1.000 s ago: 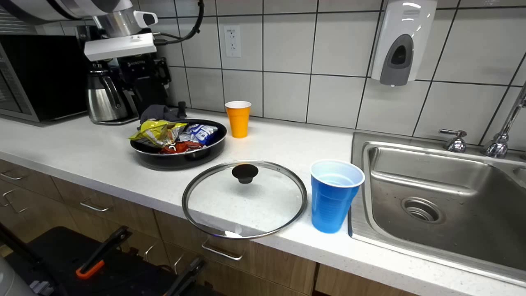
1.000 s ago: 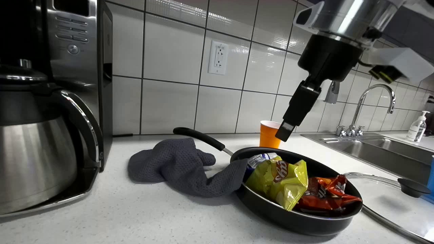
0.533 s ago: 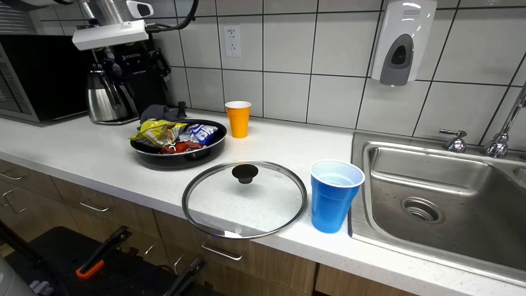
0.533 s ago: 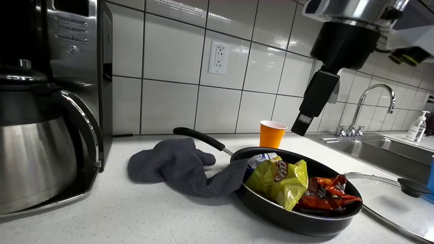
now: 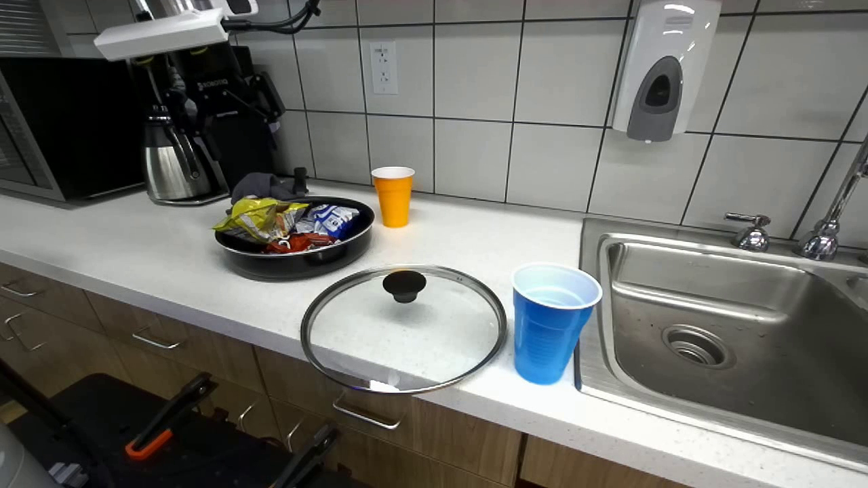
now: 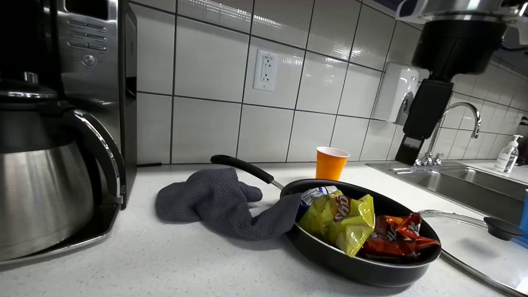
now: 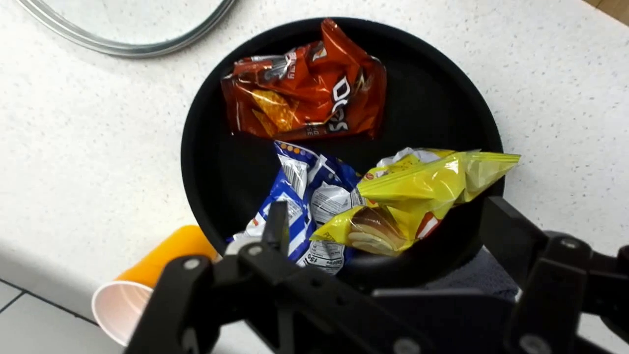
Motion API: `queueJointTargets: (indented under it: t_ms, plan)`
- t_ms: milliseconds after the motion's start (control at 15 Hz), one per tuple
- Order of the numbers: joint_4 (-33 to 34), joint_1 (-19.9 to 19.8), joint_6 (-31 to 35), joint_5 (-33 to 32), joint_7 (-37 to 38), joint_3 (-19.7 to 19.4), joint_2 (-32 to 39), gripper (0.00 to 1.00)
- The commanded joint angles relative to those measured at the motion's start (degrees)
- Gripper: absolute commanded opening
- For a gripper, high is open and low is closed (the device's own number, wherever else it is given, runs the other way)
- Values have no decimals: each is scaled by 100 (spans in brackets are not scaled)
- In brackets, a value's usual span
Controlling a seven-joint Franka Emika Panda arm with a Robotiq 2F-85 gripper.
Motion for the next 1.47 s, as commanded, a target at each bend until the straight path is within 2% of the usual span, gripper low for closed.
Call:
queueJointTargets:
  t_ms: [0,400,600,667,867,1400]
  plan:
    - [-505,-108,-113,132,241,-17,-728,100]
    - [-1353,-335,-180,173,654,-183,-1699,100]
    - [-1788,-499,-82,204,573,-438,-2206,100]
    - [-1291,-434,-52,166,536,-307,-1477,100]
    - [-1490,-509,-52,184,522,-443,-1750,100]
    - [-1511,-509,-52,185,522,-443,-1793,100]
